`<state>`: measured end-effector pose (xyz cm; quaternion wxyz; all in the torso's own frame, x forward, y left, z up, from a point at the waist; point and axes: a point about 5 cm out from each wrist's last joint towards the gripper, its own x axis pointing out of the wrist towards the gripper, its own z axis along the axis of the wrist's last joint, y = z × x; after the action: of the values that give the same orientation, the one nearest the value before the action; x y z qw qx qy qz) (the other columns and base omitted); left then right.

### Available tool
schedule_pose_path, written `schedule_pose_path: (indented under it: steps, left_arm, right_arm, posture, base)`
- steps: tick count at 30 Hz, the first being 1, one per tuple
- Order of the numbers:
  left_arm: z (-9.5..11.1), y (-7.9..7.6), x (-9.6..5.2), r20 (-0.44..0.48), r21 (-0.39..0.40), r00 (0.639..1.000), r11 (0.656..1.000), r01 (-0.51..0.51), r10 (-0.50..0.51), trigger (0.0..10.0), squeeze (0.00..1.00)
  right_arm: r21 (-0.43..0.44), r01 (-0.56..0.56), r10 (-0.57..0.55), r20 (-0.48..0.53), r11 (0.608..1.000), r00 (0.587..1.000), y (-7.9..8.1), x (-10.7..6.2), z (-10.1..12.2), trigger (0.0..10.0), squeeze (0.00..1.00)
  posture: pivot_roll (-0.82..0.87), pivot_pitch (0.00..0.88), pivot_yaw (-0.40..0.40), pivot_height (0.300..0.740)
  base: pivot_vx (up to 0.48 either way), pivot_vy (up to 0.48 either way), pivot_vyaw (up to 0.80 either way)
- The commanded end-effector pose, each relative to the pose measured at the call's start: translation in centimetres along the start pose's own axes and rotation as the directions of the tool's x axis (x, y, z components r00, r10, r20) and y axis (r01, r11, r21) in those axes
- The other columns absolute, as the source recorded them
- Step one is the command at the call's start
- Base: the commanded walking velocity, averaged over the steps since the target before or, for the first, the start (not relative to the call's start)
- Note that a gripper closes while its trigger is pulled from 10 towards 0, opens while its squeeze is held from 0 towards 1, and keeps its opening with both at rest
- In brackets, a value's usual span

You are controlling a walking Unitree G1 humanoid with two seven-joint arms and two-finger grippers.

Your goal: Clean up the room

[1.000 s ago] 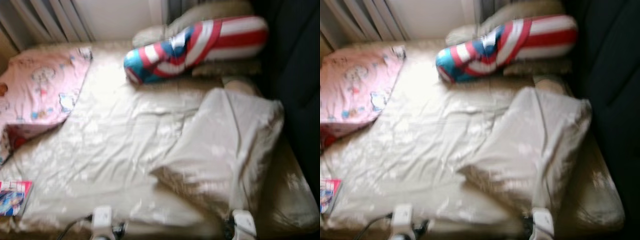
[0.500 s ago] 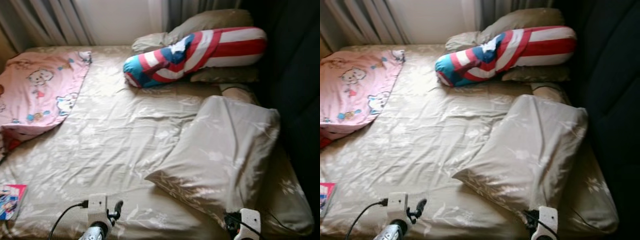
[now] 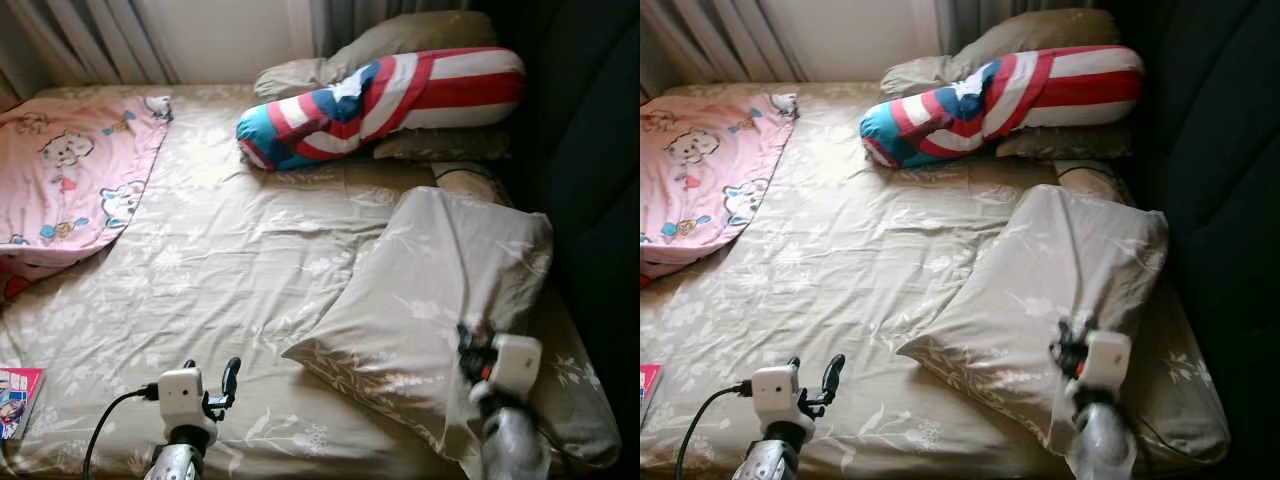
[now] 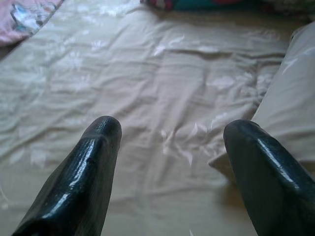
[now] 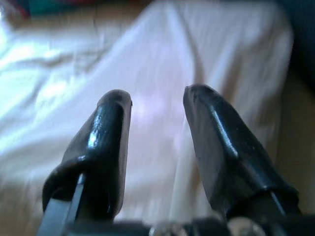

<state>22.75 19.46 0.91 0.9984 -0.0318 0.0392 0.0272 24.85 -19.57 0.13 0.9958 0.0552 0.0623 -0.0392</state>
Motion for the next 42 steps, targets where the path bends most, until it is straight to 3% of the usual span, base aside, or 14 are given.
schedule_pose_path:
  steps: [1, 4, 13, 26, 30, 42]
  left_arm:
    - [0.4, -0.6, -0.2, 0.005, 0.003, 1.0, 1.0, 0.017, -0.017, 10.0, 0.0]
    - [0.7, -0.7, -0.1, 0.012, 0.001, 1.0, 1.0, 0.02, -0.02, 10.0, 0.0]
    - [1.4, -1.2, 0.3, 0.007, 0.001, 0.999, 0.999, 0.044, -0.044, 10.0, 0.0]
    - [1.6, -1.2, 0.4, -0.008, 0.004, 0.999, 0.999, 0.054, -0.054, 10.0, 0.0]
    - [1.6, -1.4, 0.5, -0.012, 0.004, 0.998, 0.998, 0.06, -0.06, 10.0, 0.0]
    - [1.5, -1.6, 0.6, -0.027, 0.004, 0.997, 0.998, 0.068, -0.068, 10.0, 0.0]
  right_arm:
    - [-0.006, 0.016, -0.016, -0.007, 1.0, 1.0, -0.2, -0.3, 0.0, 10.0, 0.0]
    - [-0.014, 0.02, -0.02, -0.037, 1.0, 0.999, 0.0, -0.5, -0.3, 10.0, 0.0]
    - [-0.025, 0.021, -0.022, -0.04, 0.999, 0.999, 0.1, -0.7, -0.2, 10.0, 0.0]
    - [-0.002, 0.053, -0.053, -0.059, 0.999, 0.997, 0.0, -0.4, -0.1, 10.0, 0.0]
    - [-0.001, 0.049, -0.049, -0.07, 0.999, 0.996, 0.2, -0.4, -0.2, 10.0, 0.0]
    - [-0.009, 0.042, -0.043, -0.105, 0.999, 0.994, 0.5, -0.1, -0.5, 10.0, 0.0]
  posture:
    - [-0.11, 0.161, 0.019, 0.74]
    - [-0.11, 0.16, 0.019, 0.74]
    - [-0.12, 0.15, 0.024, 0.68]
    - [-0.12, 0.125, 0.029, 0.68]
    - [-0.12, 0.118, 0.032, 0.656]
    - [-0.12, 0.132, 0.029, 0.641]
  base:
    - [0.0, 0.0, 0.0]
    - [0.0, 0.0, 0.0]
    - [0.0, 0.0, 0.0]
    - [0.0, 0.0, 0.0]
    - [0.0, 0.0, 0.0]
    - [0.0, 0.0, 0.0]
